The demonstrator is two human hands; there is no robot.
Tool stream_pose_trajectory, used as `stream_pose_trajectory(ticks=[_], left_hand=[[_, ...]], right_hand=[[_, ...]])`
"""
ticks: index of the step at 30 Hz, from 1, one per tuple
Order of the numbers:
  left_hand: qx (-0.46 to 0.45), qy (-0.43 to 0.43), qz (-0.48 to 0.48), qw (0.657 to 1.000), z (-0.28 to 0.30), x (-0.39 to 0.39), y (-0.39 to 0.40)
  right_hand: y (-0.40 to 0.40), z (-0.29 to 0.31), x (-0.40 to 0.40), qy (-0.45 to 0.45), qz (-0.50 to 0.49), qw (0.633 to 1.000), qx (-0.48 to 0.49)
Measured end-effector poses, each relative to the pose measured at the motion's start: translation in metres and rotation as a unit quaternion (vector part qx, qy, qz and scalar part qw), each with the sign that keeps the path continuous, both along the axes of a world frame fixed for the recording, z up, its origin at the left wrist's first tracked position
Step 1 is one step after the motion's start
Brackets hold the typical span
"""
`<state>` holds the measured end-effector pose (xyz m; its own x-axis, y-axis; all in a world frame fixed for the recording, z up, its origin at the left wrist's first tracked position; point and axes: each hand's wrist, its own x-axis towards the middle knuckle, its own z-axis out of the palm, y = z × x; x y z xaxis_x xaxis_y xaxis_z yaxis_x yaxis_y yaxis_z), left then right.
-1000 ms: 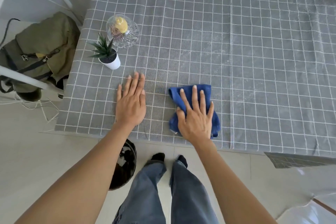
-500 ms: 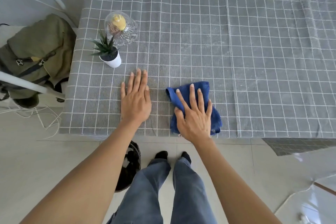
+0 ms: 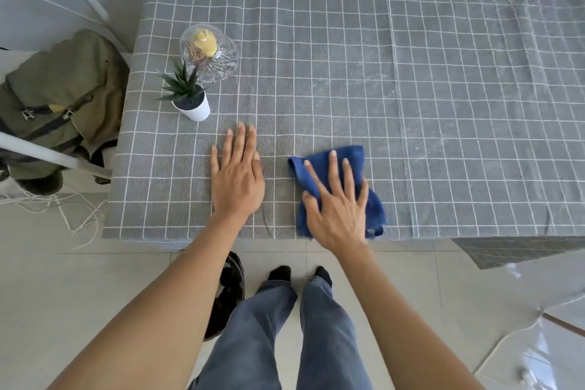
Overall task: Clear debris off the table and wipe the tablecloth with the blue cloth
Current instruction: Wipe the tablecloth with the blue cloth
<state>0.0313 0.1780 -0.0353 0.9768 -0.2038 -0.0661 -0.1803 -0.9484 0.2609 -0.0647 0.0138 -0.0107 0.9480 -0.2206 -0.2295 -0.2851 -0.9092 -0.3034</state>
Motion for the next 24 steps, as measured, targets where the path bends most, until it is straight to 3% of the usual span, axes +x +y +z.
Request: stream_pose_trajectory(ticks=[3,10,15,21,24], left_hand=[[-0.001,-0.001,-0.002,1.0,-0.001,0.0,0.001],[0.004,-0.004,-0.013,1.0,-0.004,-0.001,0.004],[-0.008,0.018,-0.023,1.0,-0.001,0.002,-0.01],[-0.08,0.019,-0.037,0.996,0.012,0.019,-0.086],[-0.077,0.033,-0.024,0.996,0.008,0.024,-0.11]], right_hand=[[-0.013,-0.002,0.0,-0.004,0.015,1.0,-0.001],[-0.094,0.002,0.01,0.014,-0.166,0.986,-0.013],[-0.08,0.008,0.022,0.007,-0.168,0.986,0.0],[-0.069,0.014,0.044,-0.069,-0.205,0.975,0.055],[-0.074,0.01,0.053,-0.015,-0.167,0.985,0.05]])
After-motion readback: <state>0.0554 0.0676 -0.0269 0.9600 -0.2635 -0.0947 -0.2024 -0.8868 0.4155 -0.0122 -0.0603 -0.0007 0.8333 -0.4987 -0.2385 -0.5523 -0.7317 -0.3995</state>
